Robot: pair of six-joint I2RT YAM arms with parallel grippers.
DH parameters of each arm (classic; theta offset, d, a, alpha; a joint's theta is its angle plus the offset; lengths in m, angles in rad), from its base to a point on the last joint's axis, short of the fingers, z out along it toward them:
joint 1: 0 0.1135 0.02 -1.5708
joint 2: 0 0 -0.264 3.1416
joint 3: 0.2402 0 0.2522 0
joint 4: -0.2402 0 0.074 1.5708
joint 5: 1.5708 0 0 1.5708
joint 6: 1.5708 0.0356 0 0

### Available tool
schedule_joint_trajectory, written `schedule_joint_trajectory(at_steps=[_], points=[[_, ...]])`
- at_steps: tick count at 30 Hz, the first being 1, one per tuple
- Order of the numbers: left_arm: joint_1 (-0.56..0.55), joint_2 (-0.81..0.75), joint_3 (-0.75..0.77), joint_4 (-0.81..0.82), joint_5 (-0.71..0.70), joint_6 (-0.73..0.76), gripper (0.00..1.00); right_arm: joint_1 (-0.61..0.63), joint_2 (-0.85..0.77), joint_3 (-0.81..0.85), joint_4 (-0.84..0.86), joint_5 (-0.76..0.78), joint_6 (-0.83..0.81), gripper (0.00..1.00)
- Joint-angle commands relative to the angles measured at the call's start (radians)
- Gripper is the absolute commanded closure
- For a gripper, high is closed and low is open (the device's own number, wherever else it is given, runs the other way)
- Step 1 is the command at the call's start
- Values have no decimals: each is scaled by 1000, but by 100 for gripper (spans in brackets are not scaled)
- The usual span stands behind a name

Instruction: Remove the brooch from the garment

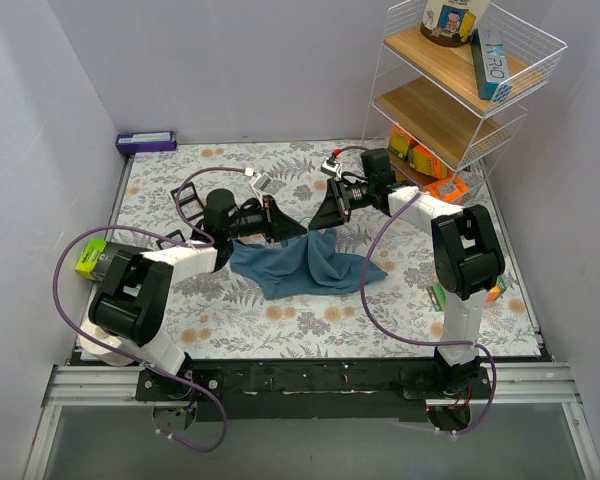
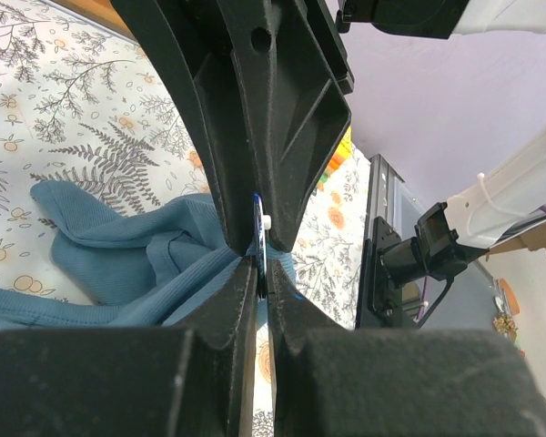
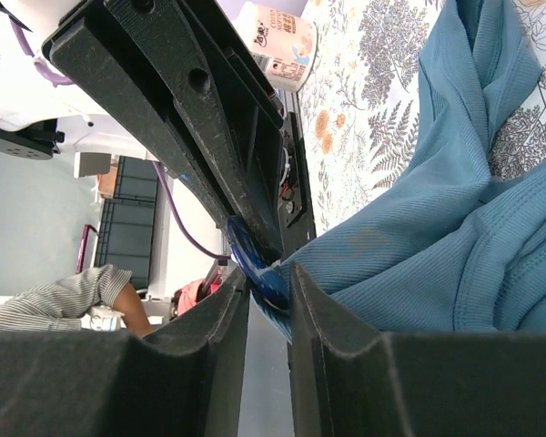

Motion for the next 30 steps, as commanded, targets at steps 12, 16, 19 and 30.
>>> schedule_joint_trajectory(at_steps=[12,16,19,30], points=[[-90,-86,96,-83,115,171,100,43,3,19,-133,166,-131,82],[-108,-91,106,-108,115,205,100,61,7,44,-169,238,-158,85],[-127,-91,117,-143,127,246,100,75,21,64,-173,258,-163,84],[-162,-35,188,-350,147,412,100,150,26,190,-268,379,-318,84]])
